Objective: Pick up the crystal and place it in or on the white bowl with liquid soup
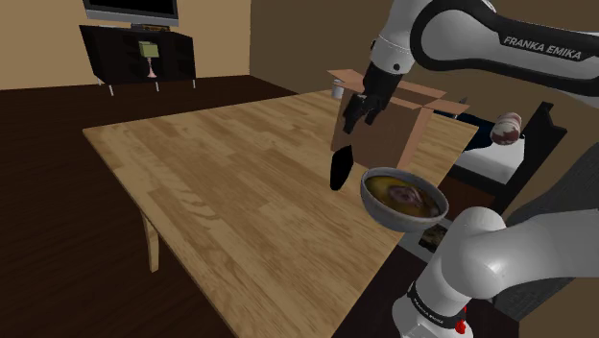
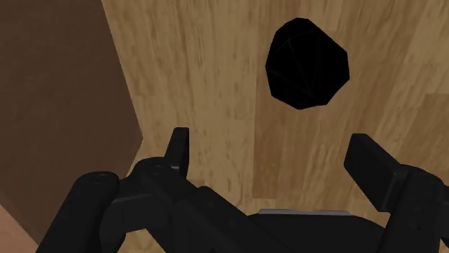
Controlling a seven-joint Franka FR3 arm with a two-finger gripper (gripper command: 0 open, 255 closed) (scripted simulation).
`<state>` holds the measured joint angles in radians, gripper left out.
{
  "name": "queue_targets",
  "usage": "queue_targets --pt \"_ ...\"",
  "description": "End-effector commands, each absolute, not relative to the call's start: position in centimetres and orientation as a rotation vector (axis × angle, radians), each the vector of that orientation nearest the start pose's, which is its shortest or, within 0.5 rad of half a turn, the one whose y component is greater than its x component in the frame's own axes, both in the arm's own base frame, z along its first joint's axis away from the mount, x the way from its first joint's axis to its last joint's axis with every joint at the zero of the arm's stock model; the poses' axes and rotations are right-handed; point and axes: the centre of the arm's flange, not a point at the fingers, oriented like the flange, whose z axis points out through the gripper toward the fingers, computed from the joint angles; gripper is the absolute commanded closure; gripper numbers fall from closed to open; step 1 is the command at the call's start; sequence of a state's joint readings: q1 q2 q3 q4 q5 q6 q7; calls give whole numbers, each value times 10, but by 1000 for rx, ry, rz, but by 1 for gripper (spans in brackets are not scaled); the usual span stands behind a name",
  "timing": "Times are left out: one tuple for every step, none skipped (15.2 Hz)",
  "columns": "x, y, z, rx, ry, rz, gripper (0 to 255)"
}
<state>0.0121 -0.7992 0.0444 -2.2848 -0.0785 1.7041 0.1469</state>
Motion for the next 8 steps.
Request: queue_targets --pt "315 16 642 -3206 158 -367 0" --pt "329 34 636 -3262 231 -260 0" --pt "342 52 628 -3313 307 -148 0" --pt "356 68 618 -3358 385 -33 0" --pt "370 83 607 -3397 464 87 0" --pt "384 97 594 -3429 546 211 0" --pt "390 103 588 -3441 581 266 0" --pt "389 101 583 -3441 581 266 0"
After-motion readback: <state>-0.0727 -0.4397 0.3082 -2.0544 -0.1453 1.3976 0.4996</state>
